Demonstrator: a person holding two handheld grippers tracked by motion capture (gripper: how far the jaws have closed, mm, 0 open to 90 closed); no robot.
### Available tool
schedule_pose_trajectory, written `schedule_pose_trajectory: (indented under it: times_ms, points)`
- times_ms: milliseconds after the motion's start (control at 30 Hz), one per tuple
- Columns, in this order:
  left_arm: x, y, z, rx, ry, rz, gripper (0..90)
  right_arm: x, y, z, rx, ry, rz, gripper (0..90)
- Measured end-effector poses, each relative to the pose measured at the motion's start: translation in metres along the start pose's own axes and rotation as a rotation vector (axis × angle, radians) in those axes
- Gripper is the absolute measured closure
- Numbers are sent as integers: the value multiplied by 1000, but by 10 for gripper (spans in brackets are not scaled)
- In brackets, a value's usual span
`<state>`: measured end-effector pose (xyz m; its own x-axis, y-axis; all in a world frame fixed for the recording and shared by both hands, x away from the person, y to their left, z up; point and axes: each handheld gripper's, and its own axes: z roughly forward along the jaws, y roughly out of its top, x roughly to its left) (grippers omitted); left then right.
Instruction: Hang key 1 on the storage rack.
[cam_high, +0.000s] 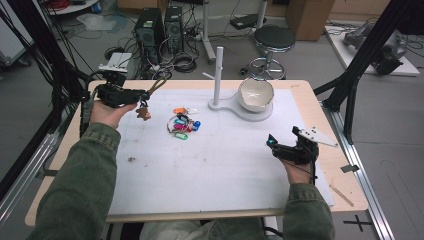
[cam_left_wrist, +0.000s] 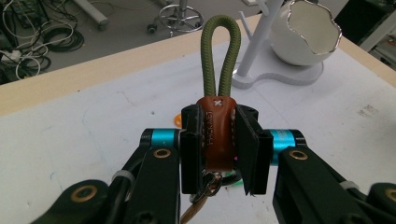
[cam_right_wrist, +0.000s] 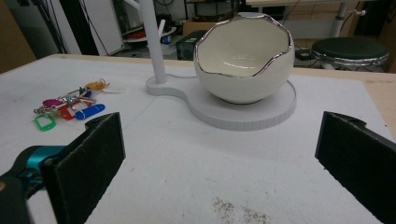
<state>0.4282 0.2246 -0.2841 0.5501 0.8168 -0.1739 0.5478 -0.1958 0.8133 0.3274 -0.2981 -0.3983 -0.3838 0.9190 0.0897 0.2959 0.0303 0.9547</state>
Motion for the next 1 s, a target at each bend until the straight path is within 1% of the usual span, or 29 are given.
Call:
schedule_pose_trajectory:
  times_ms: [67, 133, 167, 267, 333, 400, 467, 533, 633, 667, 767, 833, 867, 1000]
  points:
    - [-2, 6, 1, 4, -4, 13, 723, 0, 0, 0, 1, 0, -2, 6]
    - [-4, 13, 3, -2, -6, 14, 723, 0, 0, 0, 4, 0, 0, 5]
    - [-4, 13, 3, -2, -6, 14, 723, 0, 0, 0, 4, 1, 0, 5]
    - [-6, 20, 7, 1, -10, 21, 723, 0, 0, 0, 3, 1, 1, 5]
    - [-8, 25, 12, 1, -22, 25, 723, 0, 0, 0, 3, 2, 7, 6]
    - [-10, 28, 16, 0, -20, 38, 724, 0, -1, 0, 6, 8, 6, 6]
    - [-12, 32, 22, -1, -35, 36, 723, 0, -1, 1, 10, 7, 2, 5]
    - [-15, 36, 27, 8, -32, 43, 724, 0, -1, 1, 10, 7, -7, 6]
    - [-19, 42, 34, 5, -47, 46, 724, 0, -1, 0, 5, 4, -11, 6]
    - [-20, 44, 36, 5, -46, 49, 724, 0, -1, 0, 5, 5, -8, 6]
    - [-25, 50, 44, 1, -55, 41, 724, 0, -2, -1, 3, 3, -6, 5]
    - [-29, 54, 50, 4, -59, 45, 724, -1, -2, -1, 4, 5, -4, 6]
    - [-30, 56, 52, 7, -57, 51, 724, -1, -2, -1, 1, 6, -5, 6]
    - [-33, 62, 62, 11, -48, 36, 724, -1, -2, -1, -4, 4, 0, 6]
